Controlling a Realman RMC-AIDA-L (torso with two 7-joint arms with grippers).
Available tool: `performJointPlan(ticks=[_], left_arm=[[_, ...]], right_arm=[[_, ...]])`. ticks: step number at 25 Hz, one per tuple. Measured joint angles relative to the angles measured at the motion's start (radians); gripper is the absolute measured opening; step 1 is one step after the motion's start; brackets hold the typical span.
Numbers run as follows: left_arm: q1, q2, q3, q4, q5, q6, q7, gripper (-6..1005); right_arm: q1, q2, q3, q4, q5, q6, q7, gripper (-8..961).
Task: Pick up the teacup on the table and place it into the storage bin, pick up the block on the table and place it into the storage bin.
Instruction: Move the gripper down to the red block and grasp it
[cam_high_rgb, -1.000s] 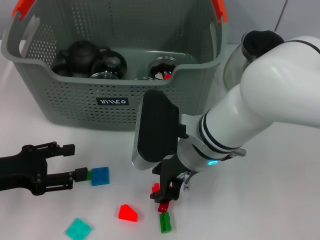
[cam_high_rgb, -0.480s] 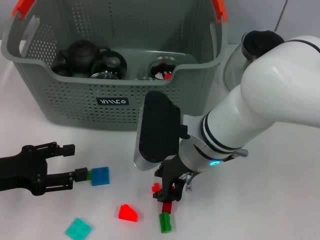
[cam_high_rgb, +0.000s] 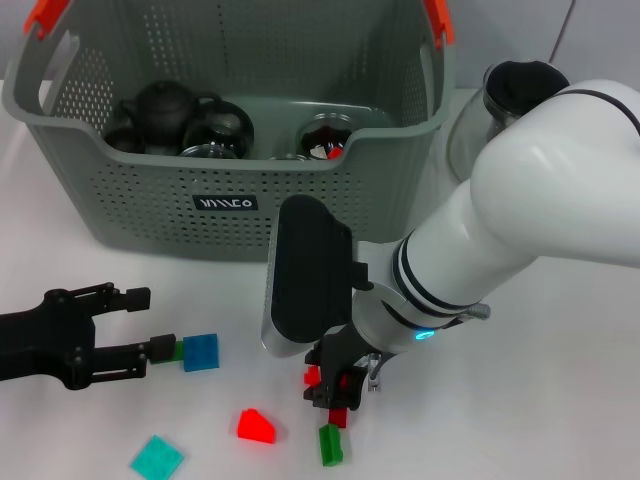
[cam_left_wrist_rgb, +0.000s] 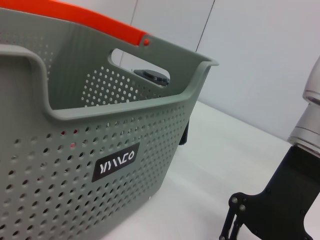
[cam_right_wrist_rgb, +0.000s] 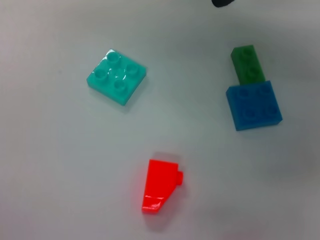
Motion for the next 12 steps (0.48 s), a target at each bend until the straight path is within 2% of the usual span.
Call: performJointPlan(ticks=[12], left_arm=[[-0.001,0.001,0.0,0.0,0.0,-0.002,0.0,798]], right_arm=[[0.001,0.0,-0.003,0.005,0.0,0.022,-0.005,359]])
